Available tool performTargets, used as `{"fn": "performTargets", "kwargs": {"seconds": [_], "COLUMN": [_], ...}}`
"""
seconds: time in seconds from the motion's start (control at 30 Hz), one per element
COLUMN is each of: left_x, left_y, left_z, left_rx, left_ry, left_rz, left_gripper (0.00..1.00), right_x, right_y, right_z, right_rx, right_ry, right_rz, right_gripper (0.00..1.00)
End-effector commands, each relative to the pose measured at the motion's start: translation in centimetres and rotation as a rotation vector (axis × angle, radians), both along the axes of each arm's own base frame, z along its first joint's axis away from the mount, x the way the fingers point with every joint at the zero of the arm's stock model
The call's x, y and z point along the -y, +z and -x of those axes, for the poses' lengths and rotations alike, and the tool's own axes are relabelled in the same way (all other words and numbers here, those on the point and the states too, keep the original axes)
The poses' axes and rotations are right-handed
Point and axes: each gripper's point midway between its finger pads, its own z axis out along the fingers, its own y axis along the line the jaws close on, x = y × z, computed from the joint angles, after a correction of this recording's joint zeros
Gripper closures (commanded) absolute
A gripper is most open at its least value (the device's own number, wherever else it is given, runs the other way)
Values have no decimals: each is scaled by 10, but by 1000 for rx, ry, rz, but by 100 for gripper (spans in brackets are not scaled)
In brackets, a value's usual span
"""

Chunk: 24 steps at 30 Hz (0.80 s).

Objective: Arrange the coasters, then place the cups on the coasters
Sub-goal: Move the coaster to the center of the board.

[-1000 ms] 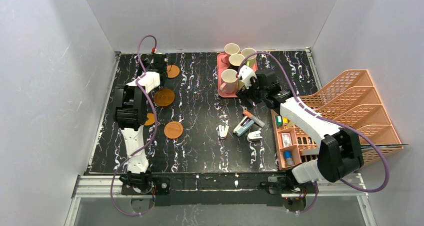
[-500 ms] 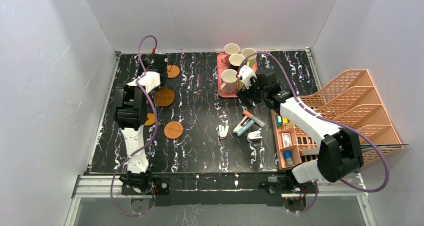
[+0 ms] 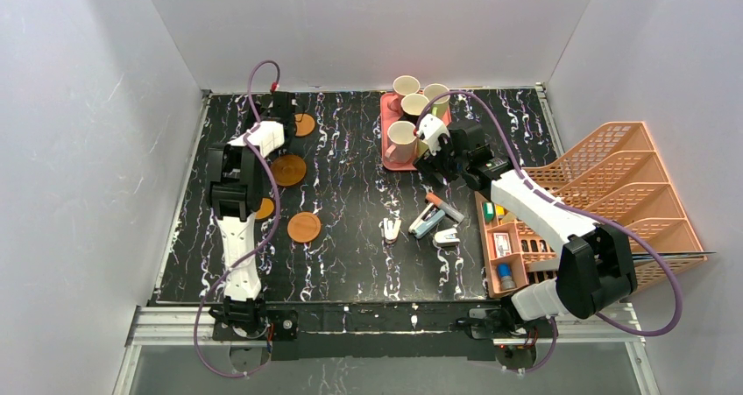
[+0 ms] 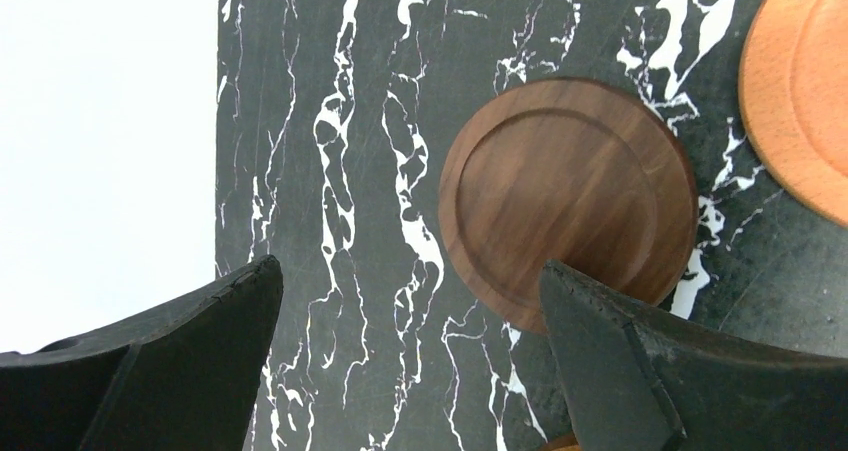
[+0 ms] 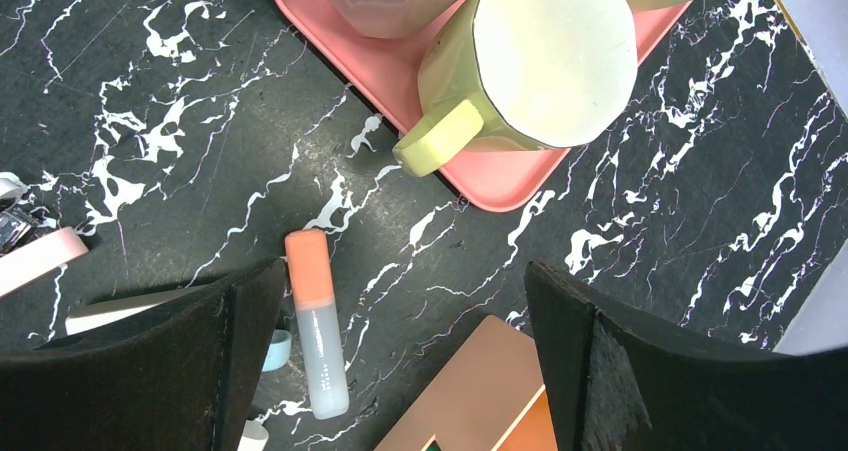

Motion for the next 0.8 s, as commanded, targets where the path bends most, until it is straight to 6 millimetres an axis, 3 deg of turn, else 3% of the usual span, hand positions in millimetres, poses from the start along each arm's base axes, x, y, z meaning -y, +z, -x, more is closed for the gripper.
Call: {"fn": "performTargets", "kwargs": {"seconds": [0.0, 0.17, 0.37, 0.77], "left_x": [9, 39, 79, 121], "left_y": [-3, -11, -13, 6], "left_z": [-3, 2, 24, 60], "left_rx": [-33, -78, -122, -131], "left_ry": [-37, -143, -294, -524], "left_rz": [16, 44, 114, 273], "left_gripper": [2, 2, 2, 2], "right_x": [-1, -1, 1, 3], "right_y": [11, 10, 13, 13], "right_z": [-7, -7, -7, -8], "right_rx": [48, 47, 56, 49], "right_ry": [-1, -4, -11, -19], "right_rz": [-19, -17, -22, -24], "right_gripper": [2, 2, 2, 2]}}
